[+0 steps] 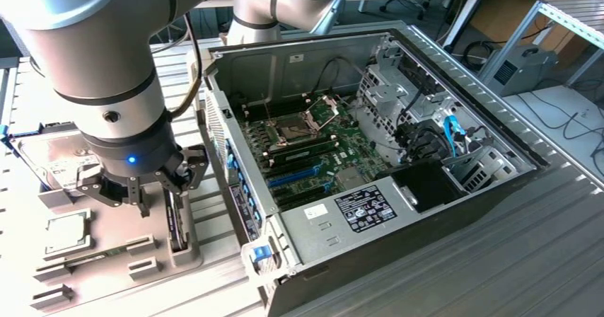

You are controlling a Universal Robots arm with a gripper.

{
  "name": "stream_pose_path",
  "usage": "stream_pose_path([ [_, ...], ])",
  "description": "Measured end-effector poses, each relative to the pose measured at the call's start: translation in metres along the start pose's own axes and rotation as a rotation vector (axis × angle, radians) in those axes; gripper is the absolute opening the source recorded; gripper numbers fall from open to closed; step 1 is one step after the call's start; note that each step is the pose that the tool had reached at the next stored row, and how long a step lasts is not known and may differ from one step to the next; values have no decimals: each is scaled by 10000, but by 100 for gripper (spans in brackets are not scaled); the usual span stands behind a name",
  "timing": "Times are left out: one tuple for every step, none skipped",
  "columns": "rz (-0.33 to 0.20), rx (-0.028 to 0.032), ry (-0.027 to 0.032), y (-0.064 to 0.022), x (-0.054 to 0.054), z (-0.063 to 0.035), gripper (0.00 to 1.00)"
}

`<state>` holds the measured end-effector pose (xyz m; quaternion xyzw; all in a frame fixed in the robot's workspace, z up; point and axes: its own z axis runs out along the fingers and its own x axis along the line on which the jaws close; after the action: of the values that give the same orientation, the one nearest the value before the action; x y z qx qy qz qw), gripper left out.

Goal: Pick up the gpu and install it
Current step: 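Pick up the gpu and move the gpu toward the slot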

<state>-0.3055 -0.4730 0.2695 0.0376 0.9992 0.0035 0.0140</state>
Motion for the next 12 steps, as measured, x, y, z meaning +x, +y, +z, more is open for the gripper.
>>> stream_pose_path([
  [0,1,0,9,-2,1,48],
  [0,2,1,18,-4,2,48],
  [0,1,0,27,-6,4,48],
  [0,1,1,37,-7,6,48],
  [0,1,1,48,-10,9,48],
  [0,2,1,61,-12,14,48],
  [0,2,1,71,-14,19,48],
  [0,2,1,85,-18,27,48],
  [0,1,1,97,-23,36,48],
  [-1,1,0,120,-31,49,48],
  [-2,1,0,137,-34,56,48],
  [-4,2,1,154,-37,62,48],
])
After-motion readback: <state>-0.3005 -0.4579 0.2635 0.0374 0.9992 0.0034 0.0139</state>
